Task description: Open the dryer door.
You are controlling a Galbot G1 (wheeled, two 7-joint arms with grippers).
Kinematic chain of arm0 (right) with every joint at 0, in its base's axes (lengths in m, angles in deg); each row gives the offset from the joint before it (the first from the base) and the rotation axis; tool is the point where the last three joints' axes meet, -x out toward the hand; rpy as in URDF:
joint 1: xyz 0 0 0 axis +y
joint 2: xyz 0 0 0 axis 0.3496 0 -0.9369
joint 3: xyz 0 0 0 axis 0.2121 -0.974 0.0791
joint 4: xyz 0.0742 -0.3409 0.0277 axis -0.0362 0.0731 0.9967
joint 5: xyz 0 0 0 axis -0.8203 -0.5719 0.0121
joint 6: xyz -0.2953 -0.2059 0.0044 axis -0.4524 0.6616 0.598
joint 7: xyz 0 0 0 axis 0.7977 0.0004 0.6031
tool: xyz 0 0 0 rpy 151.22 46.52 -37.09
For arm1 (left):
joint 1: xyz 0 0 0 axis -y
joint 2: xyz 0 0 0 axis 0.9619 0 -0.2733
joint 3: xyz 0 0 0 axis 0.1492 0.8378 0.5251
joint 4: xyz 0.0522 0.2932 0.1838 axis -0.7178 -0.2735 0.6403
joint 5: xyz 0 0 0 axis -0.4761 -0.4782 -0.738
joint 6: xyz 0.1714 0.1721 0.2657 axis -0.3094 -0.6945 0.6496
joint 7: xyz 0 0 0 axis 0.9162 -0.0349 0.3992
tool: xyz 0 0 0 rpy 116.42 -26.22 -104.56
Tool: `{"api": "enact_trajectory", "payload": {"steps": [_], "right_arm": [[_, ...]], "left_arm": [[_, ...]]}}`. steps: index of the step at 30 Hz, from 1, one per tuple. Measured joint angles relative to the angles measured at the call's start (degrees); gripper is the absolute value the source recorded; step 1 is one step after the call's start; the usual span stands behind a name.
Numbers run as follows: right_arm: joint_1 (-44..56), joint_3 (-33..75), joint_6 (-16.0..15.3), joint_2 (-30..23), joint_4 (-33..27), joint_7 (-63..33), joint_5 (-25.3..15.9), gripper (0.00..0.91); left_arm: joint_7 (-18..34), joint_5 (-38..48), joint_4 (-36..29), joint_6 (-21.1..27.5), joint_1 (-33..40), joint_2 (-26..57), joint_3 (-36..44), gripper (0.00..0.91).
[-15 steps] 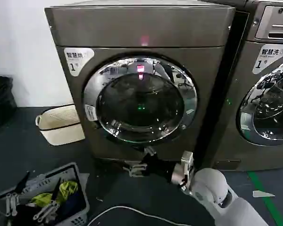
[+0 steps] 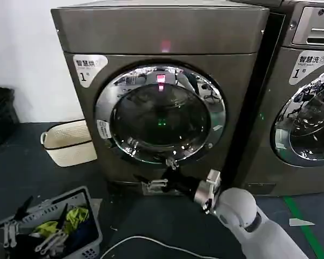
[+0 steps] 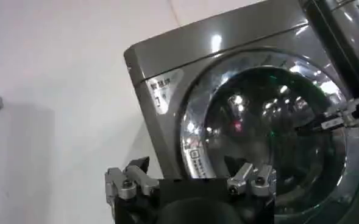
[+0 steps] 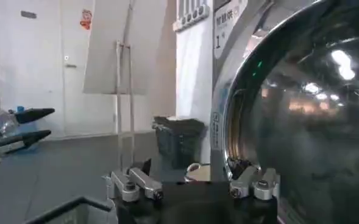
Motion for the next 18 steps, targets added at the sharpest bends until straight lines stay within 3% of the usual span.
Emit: {"api": "enact_trajectory", "payload": {"steps": [18], "right_arm": [[-10.2,-6.5,8.3,-5.1,-15.1,-3.9,-5.7,0.907]], "left_arm": [[-0.1,-0.2,-1.3,0.3,-1.0,-1.1,-0.3,0.907]]}}
